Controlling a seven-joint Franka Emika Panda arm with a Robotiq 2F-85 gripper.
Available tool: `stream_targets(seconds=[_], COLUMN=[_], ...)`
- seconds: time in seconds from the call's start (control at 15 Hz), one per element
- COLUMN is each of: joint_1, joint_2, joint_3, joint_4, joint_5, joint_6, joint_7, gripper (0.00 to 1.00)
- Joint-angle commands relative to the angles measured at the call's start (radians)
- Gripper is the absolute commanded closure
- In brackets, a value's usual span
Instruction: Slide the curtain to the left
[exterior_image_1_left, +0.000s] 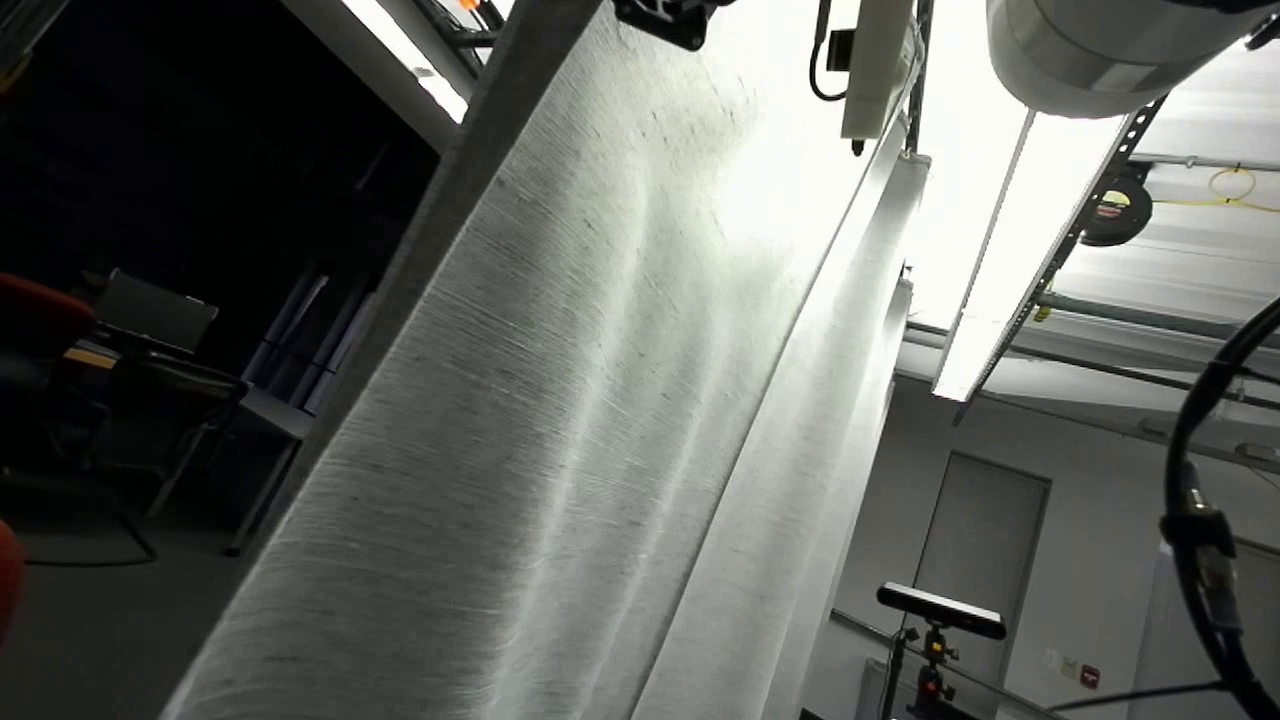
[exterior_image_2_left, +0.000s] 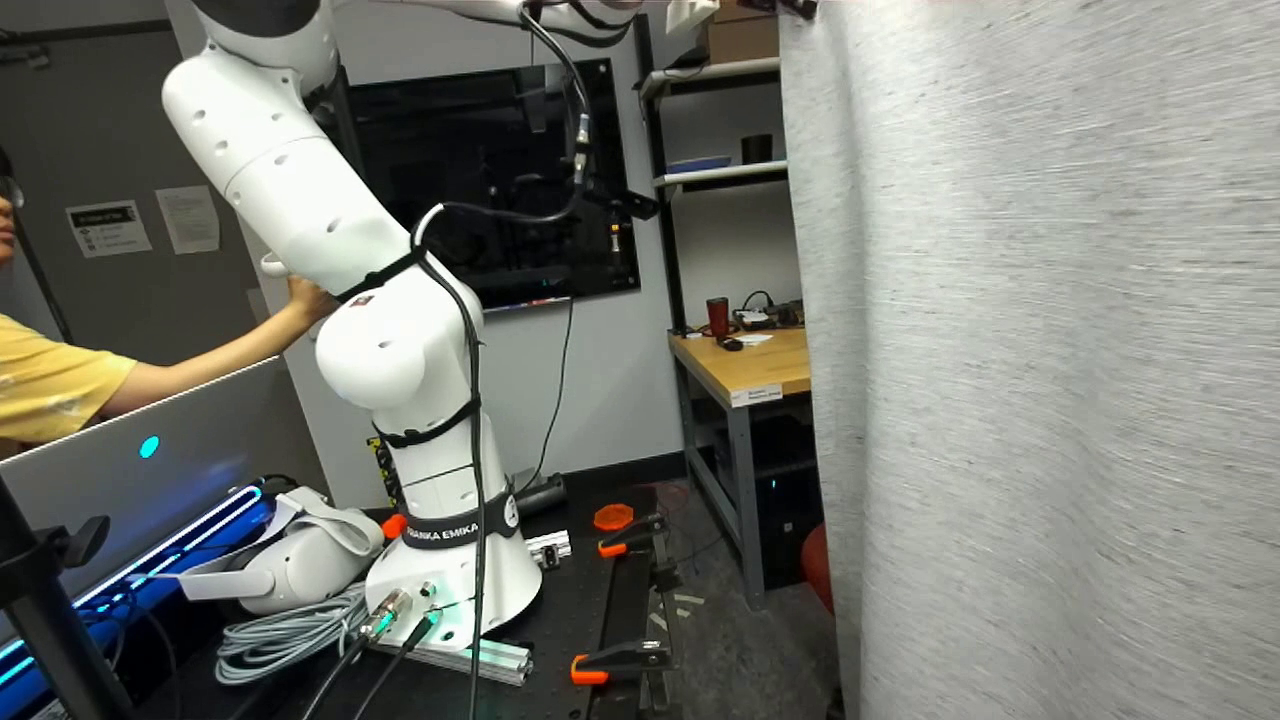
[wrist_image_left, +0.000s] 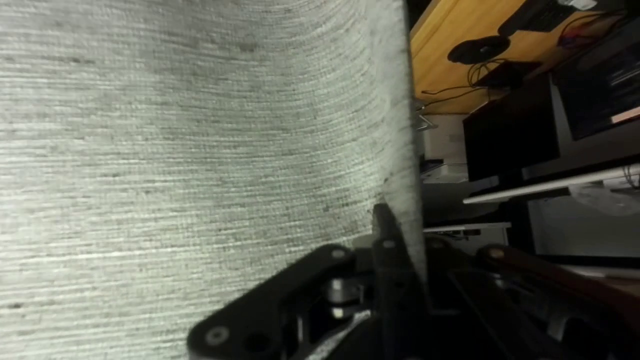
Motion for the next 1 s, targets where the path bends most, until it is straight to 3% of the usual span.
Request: stream_targets(seconds=[0.0, 0.93], joint_1=[0.029, -0.015], joint_2=[0.03, 0.038], joint_3=[0.095, 0.338], joint_4=[-0.028, 0.066], joint_5=[-0.047, -0.206], joint_6=[-0.073, -0.138], joint_7=[0.08, 0.16], gripper=[0.99, 0.99])
